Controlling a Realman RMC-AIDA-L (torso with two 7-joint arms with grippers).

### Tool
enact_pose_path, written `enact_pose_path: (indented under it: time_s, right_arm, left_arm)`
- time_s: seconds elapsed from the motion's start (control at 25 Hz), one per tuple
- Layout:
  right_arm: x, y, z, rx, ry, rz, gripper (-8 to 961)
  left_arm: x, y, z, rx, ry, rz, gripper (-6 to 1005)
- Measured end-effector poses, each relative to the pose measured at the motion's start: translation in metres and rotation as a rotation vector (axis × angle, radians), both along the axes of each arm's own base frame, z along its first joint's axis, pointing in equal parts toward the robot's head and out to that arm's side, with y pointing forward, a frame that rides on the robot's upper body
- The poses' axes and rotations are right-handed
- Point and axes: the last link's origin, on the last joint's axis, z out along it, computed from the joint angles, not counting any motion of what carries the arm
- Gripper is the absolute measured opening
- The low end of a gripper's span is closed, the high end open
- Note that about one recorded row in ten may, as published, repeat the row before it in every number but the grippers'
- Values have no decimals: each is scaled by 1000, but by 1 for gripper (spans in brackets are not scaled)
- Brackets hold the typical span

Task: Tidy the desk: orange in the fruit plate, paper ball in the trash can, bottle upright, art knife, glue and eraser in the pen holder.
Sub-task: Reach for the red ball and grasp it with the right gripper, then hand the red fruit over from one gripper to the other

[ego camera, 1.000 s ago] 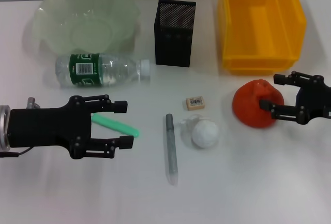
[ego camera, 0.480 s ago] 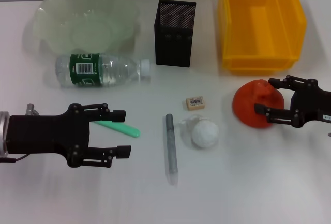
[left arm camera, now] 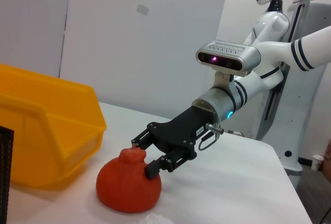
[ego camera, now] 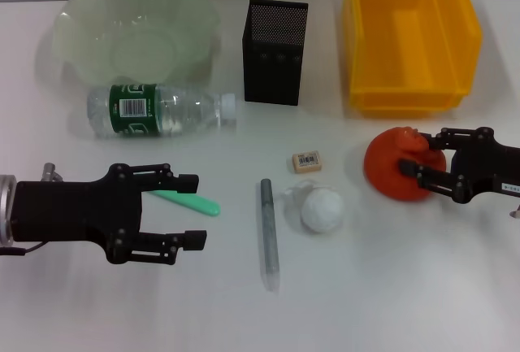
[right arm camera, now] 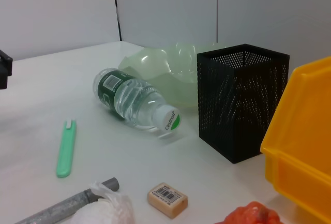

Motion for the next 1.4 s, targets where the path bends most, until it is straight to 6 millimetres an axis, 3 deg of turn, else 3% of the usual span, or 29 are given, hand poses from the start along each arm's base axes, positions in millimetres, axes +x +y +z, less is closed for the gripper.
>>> enact_pose_path:
  time_s: [0.36,0.6,1.4]
  right_arm:
    - [-1,-1,0,-4,6,7,342]
    - [-5,-4,2,-17,31,28,164]
    - [-39,-23,35,25,277,235,36]
  left_arm:
    - [1,1,1,6,1,-5,768]
    - [1,1,2,9,-4,-3,766]
    - [3,2,-1,8,-5,-5,760]
